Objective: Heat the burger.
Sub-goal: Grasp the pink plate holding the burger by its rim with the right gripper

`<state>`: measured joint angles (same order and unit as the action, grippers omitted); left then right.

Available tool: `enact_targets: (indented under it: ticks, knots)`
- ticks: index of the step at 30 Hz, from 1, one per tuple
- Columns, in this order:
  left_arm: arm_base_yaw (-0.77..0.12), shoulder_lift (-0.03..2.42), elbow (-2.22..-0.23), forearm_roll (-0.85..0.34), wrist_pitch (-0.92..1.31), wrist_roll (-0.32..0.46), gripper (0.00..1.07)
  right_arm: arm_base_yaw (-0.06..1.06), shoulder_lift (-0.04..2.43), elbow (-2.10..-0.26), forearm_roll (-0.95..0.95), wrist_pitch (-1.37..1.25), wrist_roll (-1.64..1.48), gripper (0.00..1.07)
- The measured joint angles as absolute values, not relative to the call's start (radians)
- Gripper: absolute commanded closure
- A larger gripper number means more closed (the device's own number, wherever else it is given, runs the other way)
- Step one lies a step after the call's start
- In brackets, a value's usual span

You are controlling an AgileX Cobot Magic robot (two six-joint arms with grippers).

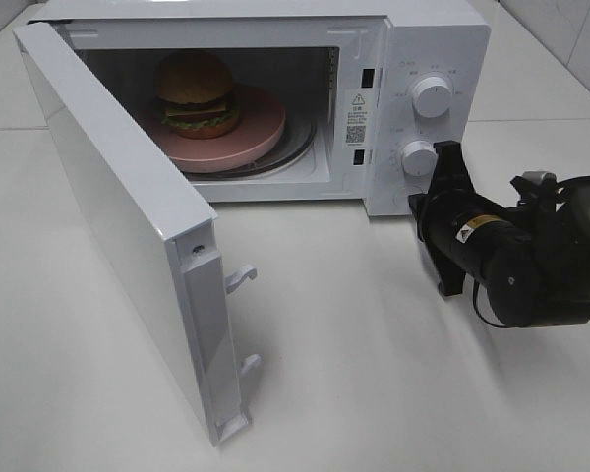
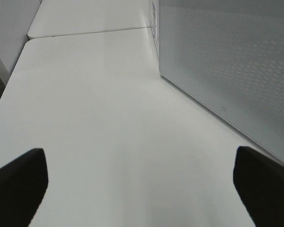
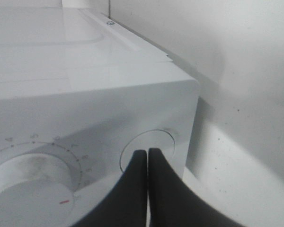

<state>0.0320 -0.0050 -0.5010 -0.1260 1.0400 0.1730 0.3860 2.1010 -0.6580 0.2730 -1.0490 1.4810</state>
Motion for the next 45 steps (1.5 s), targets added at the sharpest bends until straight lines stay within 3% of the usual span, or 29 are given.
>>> enact_targets:
  ticks: [12,24,36,42,45]
  knots:
    - [0.032,-0.005,-0.501,-0.126,1.040,0.173,0.06,0.386,1.979,-0.530,0.273,-1.050,1.443,1.07]
    - [0.032,-0.005,-0.501,-0.126,1.040,0.173,0.06,0.386,1.749,-0.360,0.238,-0.889,1.130,1.07]
    - [0.032,-0.005,-0.501,-0.126,1.040,0.173,0.06,0.388,1.442,-0.377,0.239,-0.278,0.499,1.07]
    - [0.032,-0.005,-0.501,-0.126,1.040,0.173,0.06,0.388,1.409,-0.541,0.238,0.175,0.151,1.05]
    - [0.032,-0.005,-0.501,-0.126,1.040,0.173,0.06,0.388,1.407,-0.654,0.222,0.395,-0.038,0.96]
